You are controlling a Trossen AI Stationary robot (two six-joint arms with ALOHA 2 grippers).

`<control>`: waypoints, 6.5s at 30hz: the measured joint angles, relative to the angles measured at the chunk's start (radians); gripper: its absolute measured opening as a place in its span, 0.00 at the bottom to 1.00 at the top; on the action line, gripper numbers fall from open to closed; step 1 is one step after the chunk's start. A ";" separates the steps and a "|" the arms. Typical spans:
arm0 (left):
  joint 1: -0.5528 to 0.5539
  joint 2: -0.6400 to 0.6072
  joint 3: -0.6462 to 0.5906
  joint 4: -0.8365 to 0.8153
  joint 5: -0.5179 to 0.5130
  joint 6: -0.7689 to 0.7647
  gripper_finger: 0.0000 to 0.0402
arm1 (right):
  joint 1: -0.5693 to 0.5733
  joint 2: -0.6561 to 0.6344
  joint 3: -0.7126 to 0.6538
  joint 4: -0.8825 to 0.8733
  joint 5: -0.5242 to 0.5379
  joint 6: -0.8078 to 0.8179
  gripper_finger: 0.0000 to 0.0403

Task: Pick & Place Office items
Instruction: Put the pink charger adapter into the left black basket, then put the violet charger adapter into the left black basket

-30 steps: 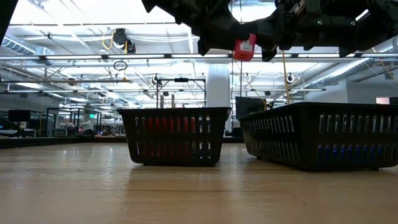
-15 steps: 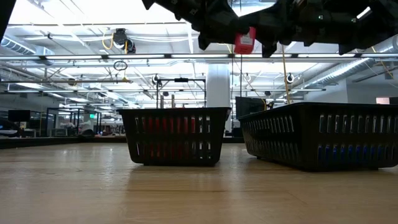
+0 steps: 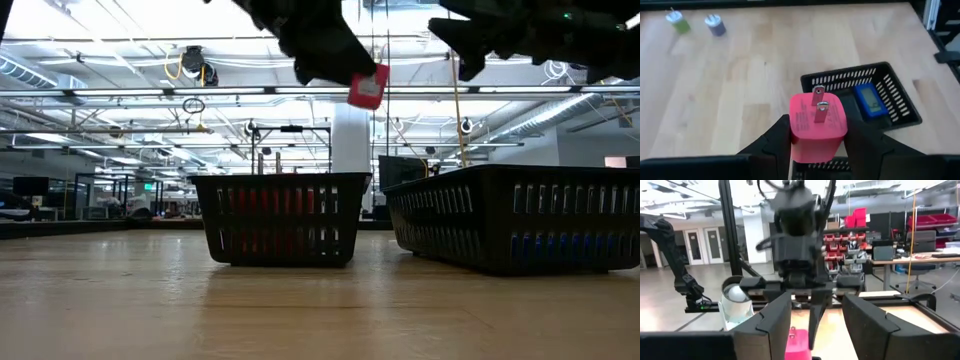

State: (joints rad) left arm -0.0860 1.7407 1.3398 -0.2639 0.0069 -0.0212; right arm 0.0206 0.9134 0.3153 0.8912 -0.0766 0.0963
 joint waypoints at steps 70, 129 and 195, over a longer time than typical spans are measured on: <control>0.019 0.024 -0.548 0.756 0.043 0.013 0.63 | -0.001 -0.027 -0.039 0.015 0.080 -0.030 0.38; 0.044 -0.285 -0.543 0.702 0.041 -0.036 0.59 | -0.182 -0.108 -0.001 -0.829 0.522 0.159 0.39; 0.048 -0.273 -0.543 0.544 -0.035 -0.032 0.60 | -0.311 -0.110 -0.011 -0.977 0.072 0.300 0.41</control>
State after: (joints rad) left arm -0.0376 1.4677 0.7963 0.2798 -0.0284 -0.0536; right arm -0.2909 0.8032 0.3038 -0.0860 -0.0049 0.3960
